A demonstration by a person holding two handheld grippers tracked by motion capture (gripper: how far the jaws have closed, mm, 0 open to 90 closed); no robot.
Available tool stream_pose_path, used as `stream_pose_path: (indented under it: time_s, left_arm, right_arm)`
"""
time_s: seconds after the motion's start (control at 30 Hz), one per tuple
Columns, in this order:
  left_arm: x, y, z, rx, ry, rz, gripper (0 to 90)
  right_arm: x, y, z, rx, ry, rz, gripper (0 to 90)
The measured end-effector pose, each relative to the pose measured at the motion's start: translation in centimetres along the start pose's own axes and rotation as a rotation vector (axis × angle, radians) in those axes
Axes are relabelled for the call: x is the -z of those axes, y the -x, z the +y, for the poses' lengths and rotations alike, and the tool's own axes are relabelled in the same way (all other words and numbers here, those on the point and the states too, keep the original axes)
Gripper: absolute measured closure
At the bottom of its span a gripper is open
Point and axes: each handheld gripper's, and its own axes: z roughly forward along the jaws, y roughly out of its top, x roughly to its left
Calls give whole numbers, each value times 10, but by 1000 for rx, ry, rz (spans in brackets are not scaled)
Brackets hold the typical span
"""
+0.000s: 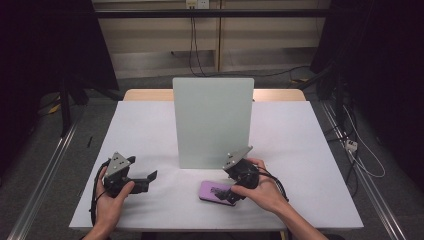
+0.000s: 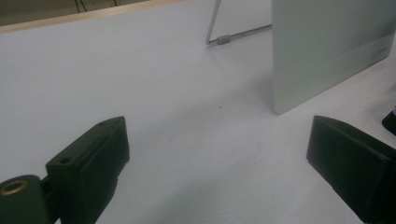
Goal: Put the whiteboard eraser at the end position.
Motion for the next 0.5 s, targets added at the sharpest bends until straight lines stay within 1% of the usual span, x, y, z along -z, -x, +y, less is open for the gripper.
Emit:
stream_pose_path:
  time_s: [0.1,0.17,0.2,0.27,0.37,0.5]
  left_arm:
    - [0,0,0,3,-2,-6,58]
    - [0,0,0,6,1,-6,58]
    - [0,0,0,10,3,-6,58]
    - [0,0,0,10,2,-6,58]
    - [0,1,0,15,2,-6,58]
    - [-1,3,0,17,0,-1,59]
  right_arm:
    - [6,1,-4,-22,12,-37,85]
    - [10,3,-8,-45,35,-75,93]
    - [13,5,-11,-59,49,-92,96]
    - [17,8,-16,-102,78,-115,97]
    - [25,11,-26,-143,114,-159,99]
    - [33,14,-39,-183,147,-246,99]
